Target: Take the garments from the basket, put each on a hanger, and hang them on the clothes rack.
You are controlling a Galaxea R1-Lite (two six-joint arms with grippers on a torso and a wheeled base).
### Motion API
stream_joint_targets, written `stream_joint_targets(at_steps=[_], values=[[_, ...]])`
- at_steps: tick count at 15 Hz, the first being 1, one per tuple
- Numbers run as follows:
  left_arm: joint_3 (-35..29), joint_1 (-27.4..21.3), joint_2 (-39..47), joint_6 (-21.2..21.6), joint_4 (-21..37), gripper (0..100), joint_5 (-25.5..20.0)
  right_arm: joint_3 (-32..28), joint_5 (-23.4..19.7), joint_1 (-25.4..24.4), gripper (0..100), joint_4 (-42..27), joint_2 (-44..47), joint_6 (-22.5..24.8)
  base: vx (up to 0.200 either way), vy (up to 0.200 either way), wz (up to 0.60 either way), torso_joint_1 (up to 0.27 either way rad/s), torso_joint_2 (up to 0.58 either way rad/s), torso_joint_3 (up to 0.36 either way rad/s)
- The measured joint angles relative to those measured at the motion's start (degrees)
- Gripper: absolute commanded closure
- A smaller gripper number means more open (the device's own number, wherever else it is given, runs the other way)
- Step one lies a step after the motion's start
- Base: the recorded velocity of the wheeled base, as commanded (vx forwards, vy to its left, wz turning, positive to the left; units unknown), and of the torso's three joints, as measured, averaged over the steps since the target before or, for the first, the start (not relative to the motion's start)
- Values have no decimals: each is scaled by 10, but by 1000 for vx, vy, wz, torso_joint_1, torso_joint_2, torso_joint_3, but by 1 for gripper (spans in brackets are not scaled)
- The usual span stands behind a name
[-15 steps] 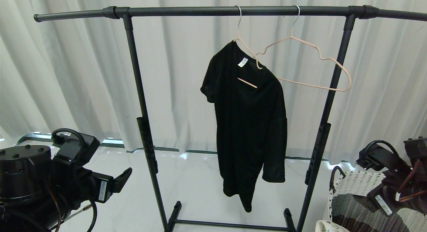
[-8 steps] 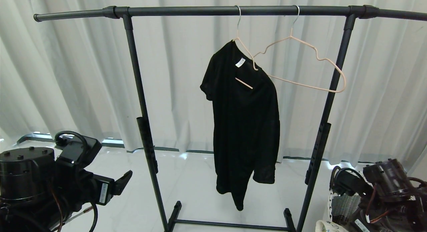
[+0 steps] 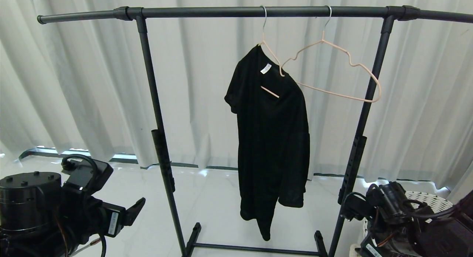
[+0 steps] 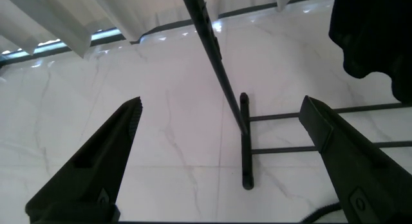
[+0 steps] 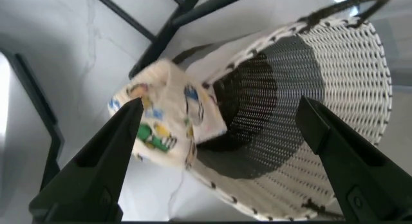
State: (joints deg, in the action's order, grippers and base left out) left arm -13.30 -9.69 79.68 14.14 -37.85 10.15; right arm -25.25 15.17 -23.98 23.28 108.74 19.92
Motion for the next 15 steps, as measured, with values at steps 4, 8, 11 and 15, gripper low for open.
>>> stream_joint_targets(at_steps=[4, 8, 11, 15], values=[[12, 1, -11, 0, 0, 0, 0, -10, 14, 1, 0, 6, 44, -13, 0, 0, 0, 0, 0, 0], [16, -3, -12, 3, 0, 0, 0, -34, 53, 2, 0, 23, 84, -38, 0, 0, 0, 0, 0, 0], [17, -11, -11, 3, 0, 0, 0, -39, 57, 2, 0, 23, 101, -40, 0, 0, 0, 0, 0, 0], [18, -13, -11, 3, 0, 0, 0, -40, 77, 3, 100, 23, 114, -54, 0, 0, 0, 0, 0, 0]])
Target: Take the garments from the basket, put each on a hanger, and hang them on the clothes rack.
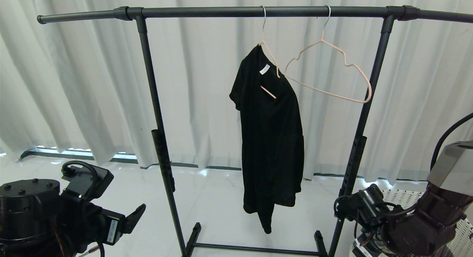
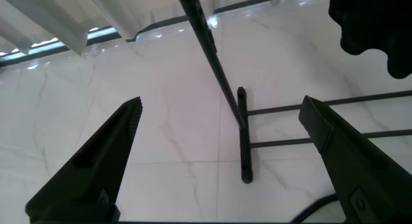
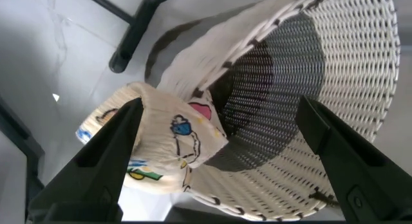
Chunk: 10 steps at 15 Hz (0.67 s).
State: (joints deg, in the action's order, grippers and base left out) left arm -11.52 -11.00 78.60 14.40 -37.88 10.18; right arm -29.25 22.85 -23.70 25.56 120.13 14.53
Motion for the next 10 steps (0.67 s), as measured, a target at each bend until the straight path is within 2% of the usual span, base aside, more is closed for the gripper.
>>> stream_joint_targets(at_steps=[7, 10], values=[[2, 0, 0, -1, 0, 0, 0, 0, 1, -3, 100, -7, -11, -8, 0, 0, 0, 0, 0, 0], [3, 0, 0, -1, 0, 0, 0, -19, 1, -5, 100, -72, -61, -10, 0, 0, 0, 0, 0, 0]])
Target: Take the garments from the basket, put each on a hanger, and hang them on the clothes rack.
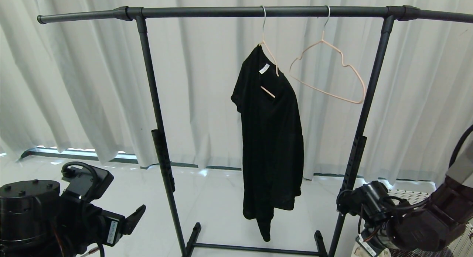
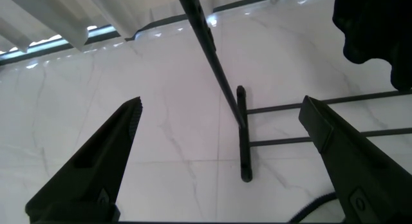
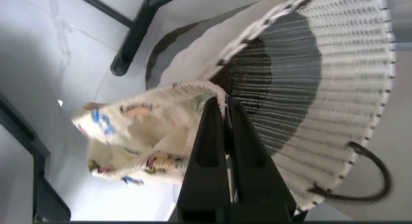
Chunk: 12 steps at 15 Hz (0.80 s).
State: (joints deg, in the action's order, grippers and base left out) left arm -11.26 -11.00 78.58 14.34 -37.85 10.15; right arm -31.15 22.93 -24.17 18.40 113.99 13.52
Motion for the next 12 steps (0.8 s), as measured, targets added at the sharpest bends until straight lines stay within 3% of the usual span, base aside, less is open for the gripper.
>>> stream_joint_targets(at_steps=[2, 6, 9, 12], values=[[-1, -1, -3, 1, 0, 0, 0, -49, -2, 0, 100, -104, -50, -13, 0, 0, 0, 0, 0, 0], [-1, -4, -20, 2, 0, 0, 0, -209, -5, -3, 100, -315, -148, -46, 0, 0, 0, 0, 0, 0], [3, -17, -36, 0, 0, 0, -1, -319, -7, -15, 100, -434, -207, -51, -200, 0, 0, 2, 2, 2], [14, -24, -45, -3, 0, 0, -15, -405, -7, -32, 100, -507, -239, -52, -200, 0, 0, 6, 4, 4]])
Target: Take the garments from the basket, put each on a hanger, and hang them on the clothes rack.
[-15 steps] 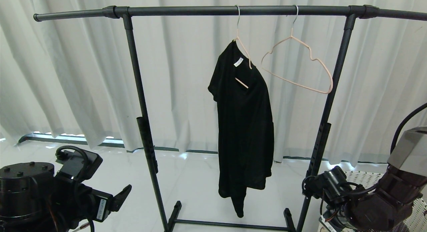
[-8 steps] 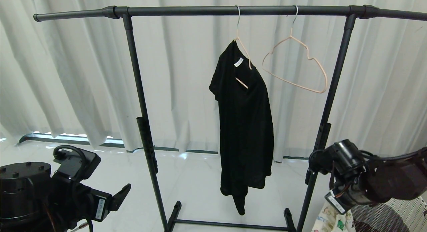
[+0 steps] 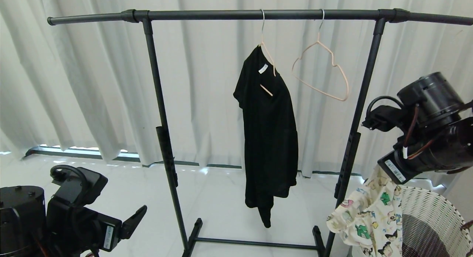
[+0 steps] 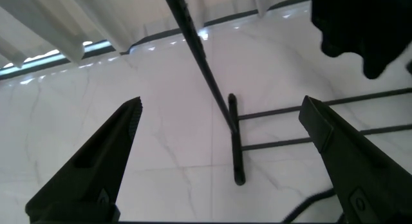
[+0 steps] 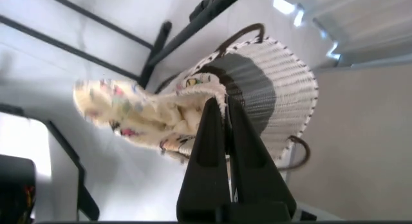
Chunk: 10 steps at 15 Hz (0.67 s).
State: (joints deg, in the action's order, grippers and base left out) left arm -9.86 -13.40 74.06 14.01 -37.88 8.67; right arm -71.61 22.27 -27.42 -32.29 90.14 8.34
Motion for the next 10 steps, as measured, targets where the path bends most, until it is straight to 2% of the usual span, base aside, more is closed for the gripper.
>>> stream_joint_targets(at_steps=[3, 5, 8, 10], values=[[1, -1, -3, 0, 0, 0, -31, -72, 0, -14, 100, -71, -11, 0, -200, 0, 0, 4, 2, 2], [-3, -2, -4, 0, 0, 0, -35, -111, 0, -26, 100, -107, -13, 0, 0, 0, 0, 0, 0, 0], [-14, -23, -6, -2, 0, 0, -37, -142, -1, -52, 100, -115, -9, -1, 0, 0, 0, 0, 0, 0], [-41, -58, -6, -40, -1, 0, -60, -157, -13, -78, 100, -114, 3, -22, 0, 0, 0, 0, 0, 0]])
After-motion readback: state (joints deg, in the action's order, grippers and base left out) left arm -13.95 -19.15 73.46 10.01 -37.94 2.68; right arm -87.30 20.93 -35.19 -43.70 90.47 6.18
